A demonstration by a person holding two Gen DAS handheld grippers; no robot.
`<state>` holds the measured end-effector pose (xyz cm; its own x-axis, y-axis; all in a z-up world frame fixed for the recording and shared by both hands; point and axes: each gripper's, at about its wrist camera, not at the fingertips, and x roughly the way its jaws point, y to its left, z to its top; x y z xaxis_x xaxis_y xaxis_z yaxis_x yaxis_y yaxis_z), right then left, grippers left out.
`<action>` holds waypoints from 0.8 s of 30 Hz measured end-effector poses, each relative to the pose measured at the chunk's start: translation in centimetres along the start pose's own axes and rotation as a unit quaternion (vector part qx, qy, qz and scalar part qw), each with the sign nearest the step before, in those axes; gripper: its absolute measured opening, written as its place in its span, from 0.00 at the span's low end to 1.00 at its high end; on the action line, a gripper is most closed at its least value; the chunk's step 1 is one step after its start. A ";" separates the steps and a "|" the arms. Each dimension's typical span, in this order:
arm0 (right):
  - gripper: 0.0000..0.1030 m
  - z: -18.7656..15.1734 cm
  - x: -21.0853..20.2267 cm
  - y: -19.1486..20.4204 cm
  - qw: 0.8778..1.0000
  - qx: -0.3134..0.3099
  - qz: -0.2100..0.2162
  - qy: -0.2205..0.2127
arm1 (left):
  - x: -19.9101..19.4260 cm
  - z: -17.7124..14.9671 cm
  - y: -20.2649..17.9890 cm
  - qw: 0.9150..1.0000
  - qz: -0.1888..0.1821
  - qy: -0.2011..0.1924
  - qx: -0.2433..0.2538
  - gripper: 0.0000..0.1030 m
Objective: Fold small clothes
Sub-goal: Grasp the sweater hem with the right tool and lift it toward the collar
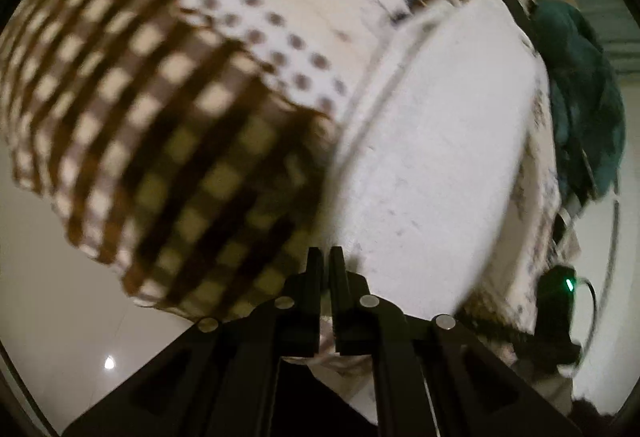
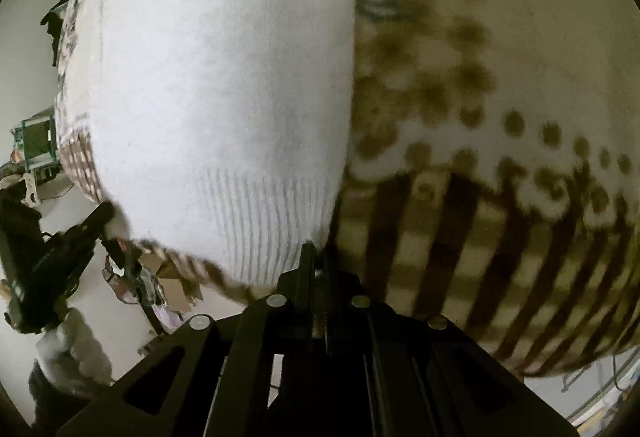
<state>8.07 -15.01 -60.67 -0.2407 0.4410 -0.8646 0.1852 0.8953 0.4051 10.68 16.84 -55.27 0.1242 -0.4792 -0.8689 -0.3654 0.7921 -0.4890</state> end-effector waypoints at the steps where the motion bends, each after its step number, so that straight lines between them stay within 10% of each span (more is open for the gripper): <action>1: 0.08 0.3 -0.2 -0.5 1.000 0.009 0.021 0.006 | 0.0 0.1 0.1 1.000 -0.026 0.010 -0.003 0.04; 4: 0.46 0.5 -1.7 -2.4 0.998 0.029 0.060 -0.007 | -0.8 0.3 0.6 0.998 -0.058 -0.007 -0.018 0.26; 6: 0.56 0.7 -1.9 -3.7 0.995 0.044 0.090 -0.011 | -0.7 0.9 1.9 0.996 -0.074 -0.020 -0.049 0.66; 9: 0.60 1.5 -0.3 -4.7 0.988 0.074 0.136 -0.002 | 1.4 2.0 3.3 0.986 -0.133 -0.021 -0.103 0.67; 15: 0.86 2.7 2.2 -4.1 0.972 0.095 0.217 -0.006 | 5.8 3.2 1.2 0.991 -0.109 0.039 -0.060 0.67; 19: 0.85 2.5 3.4 -1.9 0.965 0.084 0.249 -0.002 | 5.2 2.4 -0.3 0.993 -0.102 0.046 -0.027 0.64; 20: 0.80 2.2 3.7 -1.5 0.966 0.079 0.248 -0.005 | 5.2 2.0 -0.7 0.994 -0.099 0.047 -0.018 0.44; 21: 0.55 2.1 4.0 -1.0 0.968 0.079 0.237 -0.008 | 5.1 1.2 -0.9 0.994 -0.094 0.049 -0.014 0.15; 23: 0.17 2.1 4.6 -0.7 0.967 0.093 0.238 -0.003 | 4.7 0.7 -1.1 0.994 -0.097 0.042 -0.023 0.14; 24: 0.16 2.5 4.1 -1.0 0.964 0.100 0.247 -0.007 | 4.4 0.7 -1.3 0.994 -0.098 0.035 -0.025 0.14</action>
<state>9.29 -14.26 -65.42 -0.0637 0.8085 -0.5851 0.4550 0.5453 0.7040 12.40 13.92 -58.54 0.1337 -0.6490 -0.7490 -0.3857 0.6621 -0.6426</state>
